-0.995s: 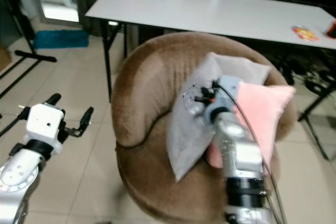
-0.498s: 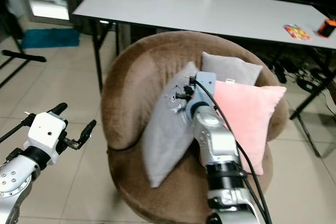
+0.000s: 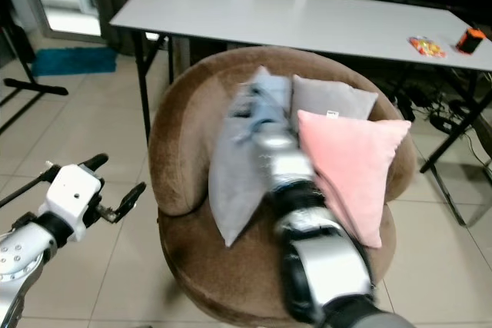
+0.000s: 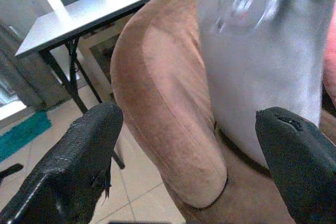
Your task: Move the pillow to the sofa from floor
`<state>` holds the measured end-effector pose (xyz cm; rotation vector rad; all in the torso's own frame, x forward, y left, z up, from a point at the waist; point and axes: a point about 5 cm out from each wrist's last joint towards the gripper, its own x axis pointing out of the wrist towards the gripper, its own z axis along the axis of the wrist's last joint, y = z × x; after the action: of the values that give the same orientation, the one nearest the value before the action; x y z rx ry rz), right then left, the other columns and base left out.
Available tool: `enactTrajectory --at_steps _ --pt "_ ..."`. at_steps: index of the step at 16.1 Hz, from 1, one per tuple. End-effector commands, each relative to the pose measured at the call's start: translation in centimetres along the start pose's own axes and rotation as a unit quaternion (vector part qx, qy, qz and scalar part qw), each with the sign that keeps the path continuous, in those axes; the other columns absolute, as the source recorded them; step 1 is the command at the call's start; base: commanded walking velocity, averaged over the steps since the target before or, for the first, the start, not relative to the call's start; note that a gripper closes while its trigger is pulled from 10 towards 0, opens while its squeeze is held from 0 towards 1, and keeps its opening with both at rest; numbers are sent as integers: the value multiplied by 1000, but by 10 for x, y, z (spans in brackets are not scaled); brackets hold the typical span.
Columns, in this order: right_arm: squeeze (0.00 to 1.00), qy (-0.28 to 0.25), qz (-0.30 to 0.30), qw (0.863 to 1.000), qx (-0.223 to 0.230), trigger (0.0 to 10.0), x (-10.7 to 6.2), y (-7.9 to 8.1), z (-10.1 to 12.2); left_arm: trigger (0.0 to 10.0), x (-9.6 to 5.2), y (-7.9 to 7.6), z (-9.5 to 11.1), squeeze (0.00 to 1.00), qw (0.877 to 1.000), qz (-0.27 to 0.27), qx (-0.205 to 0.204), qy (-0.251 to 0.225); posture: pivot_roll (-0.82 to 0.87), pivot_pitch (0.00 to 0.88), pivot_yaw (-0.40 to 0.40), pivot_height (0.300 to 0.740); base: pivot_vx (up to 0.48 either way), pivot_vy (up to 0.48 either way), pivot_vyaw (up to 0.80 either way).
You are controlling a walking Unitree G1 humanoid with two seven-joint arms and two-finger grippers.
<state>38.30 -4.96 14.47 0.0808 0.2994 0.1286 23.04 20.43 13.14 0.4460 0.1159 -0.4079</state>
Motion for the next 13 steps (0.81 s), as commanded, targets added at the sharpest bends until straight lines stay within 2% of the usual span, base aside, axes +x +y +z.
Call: enactTrajectory --at_steps 1,2,4,5,6,7,9,13 --pt "0 -20 23 999 -18 10000 1 23 10 10000 2 -1 0 424 1000 -12 0 -1 109 0 -95 740 0 0 0" --pt "0 -12 33 999 -19 10000 0 31 7 10000 2 0 -1 424 1000 -13 0 -1 109 0 -95 740 0 0 0" --pt "0 22 76 997 -9 10000 -6 64 -10 10000 2 1 -1 424 1000 -15 3 2 126 0 -101 740 0 0 0" --pt "1000 42 99 994 28 10000 -9 77 -18 10000 1 2 -2 424 1000 -11 4 4 140 0 -109 740 0 0 0" --pt "1000 45 98 994 31 10000 -9 78 -19 10000 0 3 -2 424 1000 -10 4 4 140 0 -109 740 0 0 0" --pt "1000 49 102 992 55 10000 -9 79 -21 10000 0 3 -2 424 1000 -7 3 5 140 0 -109 740 0 0 0" --pt "1000 36 104 990 85 10000 -6 72 -12 10000 -2 3 -4 424 1000 -5 3 6 145 0 -113 740 0 0 0" --pt "1000 -33 148 980 129 10000 0 54 26 10000 -2 3 -4 427 1000 -9 7 6 126 0 -99 740 0 0 0"
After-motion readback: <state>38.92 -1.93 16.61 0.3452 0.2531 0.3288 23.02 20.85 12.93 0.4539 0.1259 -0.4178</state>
